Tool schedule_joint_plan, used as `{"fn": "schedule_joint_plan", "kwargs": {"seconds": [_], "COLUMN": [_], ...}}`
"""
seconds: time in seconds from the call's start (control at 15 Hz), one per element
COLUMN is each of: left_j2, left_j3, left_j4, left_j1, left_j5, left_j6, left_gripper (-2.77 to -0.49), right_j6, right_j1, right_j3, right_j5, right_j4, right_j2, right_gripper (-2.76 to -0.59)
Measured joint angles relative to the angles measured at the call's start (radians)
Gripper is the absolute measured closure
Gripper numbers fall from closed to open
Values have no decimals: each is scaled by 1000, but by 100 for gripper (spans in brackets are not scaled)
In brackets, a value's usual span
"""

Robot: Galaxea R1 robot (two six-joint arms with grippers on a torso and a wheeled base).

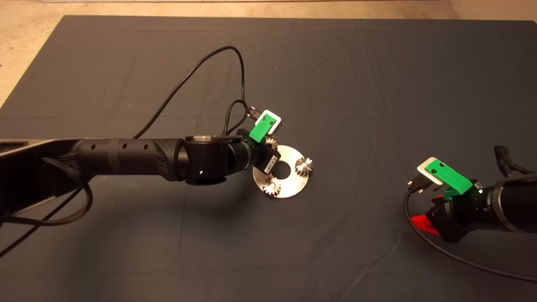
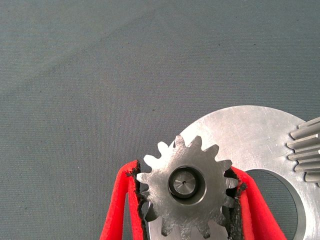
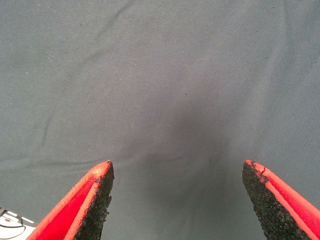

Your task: Install three planetary gears onto the carrier pins

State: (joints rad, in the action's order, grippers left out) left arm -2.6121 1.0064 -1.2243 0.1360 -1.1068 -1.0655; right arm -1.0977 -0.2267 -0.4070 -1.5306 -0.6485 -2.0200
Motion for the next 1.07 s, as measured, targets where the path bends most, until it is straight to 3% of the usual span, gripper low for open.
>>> {"fn": "schedule_joint_plan", "kwargs": {"seconds": [0.4, 1.07], "left_j2": [5, 6], "left_j3": [0, 0], "left_j4": [0, 0], "left_j1": [0, 0], "left_j5": [14, 16], "left_j6": [0, 0], "left_gripper": [-64, -76], "right_j6": [0, 0], "right_j1": [0, 0], "right_j3": [0, 0], "right_j5": [0, 0], "right_j4": [0, 0], "right_j2": [0, -3], "right_gripper": [-189, -189]}}
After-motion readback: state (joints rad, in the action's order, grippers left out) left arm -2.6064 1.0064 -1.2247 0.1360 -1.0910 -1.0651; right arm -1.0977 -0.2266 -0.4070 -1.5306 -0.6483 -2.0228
